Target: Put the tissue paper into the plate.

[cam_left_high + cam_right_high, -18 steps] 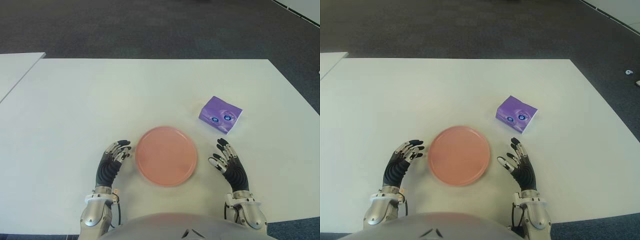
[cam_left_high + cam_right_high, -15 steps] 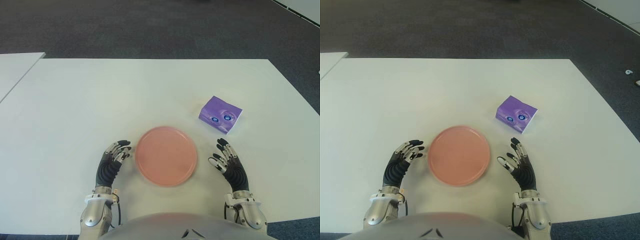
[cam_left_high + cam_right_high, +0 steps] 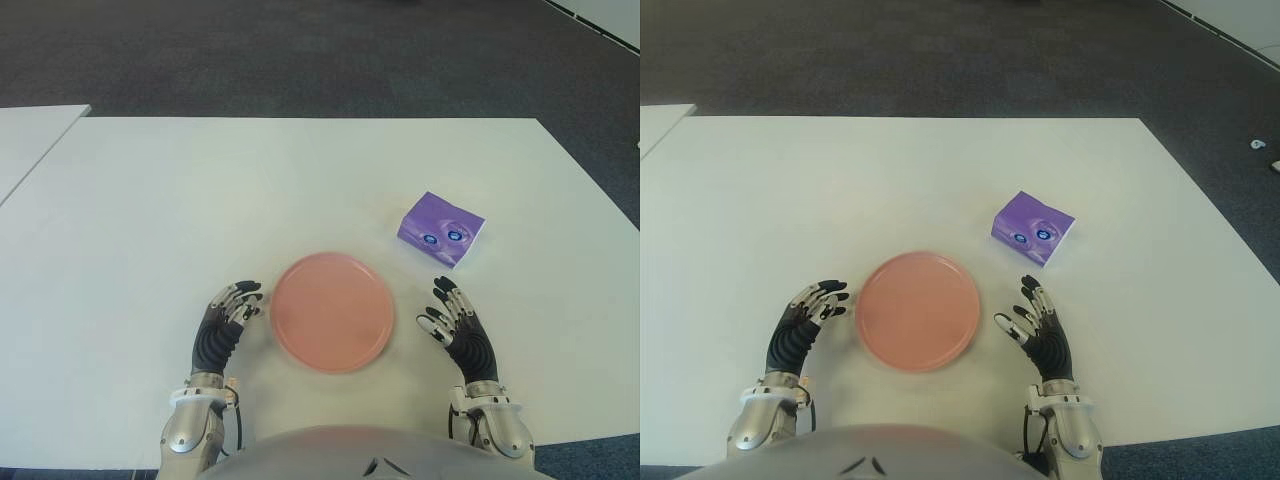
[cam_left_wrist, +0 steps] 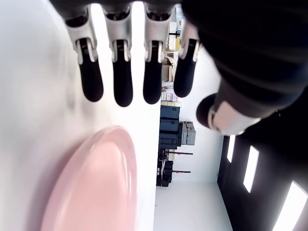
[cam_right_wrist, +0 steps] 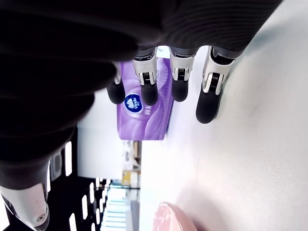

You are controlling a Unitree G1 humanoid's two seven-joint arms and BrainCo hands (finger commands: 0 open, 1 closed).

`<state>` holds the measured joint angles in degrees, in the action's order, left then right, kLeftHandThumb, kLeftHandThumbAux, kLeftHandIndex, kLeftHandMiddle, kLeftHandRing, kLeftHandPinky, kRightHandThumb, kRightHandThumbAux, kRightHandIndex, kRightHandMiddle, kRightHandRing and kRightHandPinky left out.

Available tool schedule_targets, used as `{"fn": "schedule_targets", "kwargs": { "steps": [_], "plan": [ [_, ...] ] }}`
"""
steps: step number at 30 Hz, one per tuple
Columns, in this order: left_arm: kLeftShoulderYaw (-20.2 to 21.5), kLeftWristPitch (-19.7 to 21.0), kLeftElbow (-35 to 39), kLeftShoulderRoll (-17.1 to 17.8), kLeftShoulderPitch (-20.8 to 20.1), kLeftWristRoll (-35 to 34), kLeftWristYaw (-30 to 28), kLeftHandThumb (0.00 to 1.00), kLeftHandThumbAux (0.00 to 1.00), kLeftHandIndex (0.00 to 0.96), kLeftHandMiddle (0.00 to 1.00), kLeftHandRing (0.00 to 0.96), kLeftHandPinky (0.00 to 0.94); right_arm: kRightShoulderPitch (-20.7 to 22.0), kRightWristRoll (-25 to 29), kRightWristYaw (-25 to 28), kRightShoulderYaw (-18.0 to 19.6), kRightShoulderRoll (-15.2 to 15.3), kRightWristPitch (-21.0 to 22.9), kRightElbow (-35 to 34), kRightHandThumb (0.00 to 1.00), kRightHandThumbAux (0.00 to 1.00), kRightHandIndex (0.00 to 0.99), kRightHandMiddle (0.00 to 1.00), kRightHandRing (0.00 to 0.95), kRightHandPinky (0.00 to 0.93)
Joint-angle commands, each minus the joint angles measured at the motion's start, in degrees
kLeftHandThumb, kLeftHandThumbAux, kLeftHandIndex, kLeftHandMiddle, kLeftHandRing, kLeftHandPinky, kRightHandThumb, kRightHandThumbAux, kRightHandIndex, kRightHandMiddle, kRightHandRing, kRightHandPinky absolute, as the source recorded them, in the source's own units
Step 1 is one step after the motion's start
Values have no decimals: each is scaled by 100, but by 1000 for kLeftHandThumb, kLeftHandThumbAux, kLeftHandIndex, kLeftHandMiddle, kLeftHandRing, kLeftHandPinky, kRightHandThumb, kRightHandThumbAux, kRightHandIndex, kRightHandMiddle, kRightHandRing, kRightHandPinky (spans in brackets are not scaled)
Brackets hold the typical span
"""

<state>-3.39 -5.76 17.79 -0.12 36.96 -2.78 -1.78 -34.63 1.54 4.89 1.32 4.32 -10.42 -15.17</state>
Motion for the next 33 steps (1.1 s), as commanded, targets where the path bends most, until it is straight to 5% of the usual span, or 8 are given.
{"fn": "schedule_targets", "kwargs": {
  "steps": [1, 15, 20, 26, 33],
  "plan": [
    [-45, 63, -15, -36, 13, 60, 48, 265, 604, 308, 295, 317, 353, -20, -70, -42, 3, -23, -162, -37, 204, 651, 55, 102, 44, 1],
    [-46, 99, -47, -61, -1, 81, 21, 263, 617, 301, 297, 318, 350, -100, -840, -322, 52, 56, -474, -1081, 298, 575, 74, 96, 52, 4],
    [-47, 121, -75, -60, -20, 102, 31, 257, 619, 296, 289, 314, 347, 263, -1808, -703, 396, 340, -1227, -1088, 379, 540, 100, 126, 121, 5],
    [-78, 34, -119, -83, -33, 115, 29, 255, 616, 291, 286, 317, 354, 813, -3086, -1207, 727, 670, -1532, -1190, 392, 526, 88, 137, 138, 9],
    [-116, 163, -75, -81, -51, 153, 35, 252, 615, 275, 282, 310, 343, 896, -4577, -1626, 839, 792, -1311, -1438, 376, 465, 66, 100, 84, 41]
  ]
}}
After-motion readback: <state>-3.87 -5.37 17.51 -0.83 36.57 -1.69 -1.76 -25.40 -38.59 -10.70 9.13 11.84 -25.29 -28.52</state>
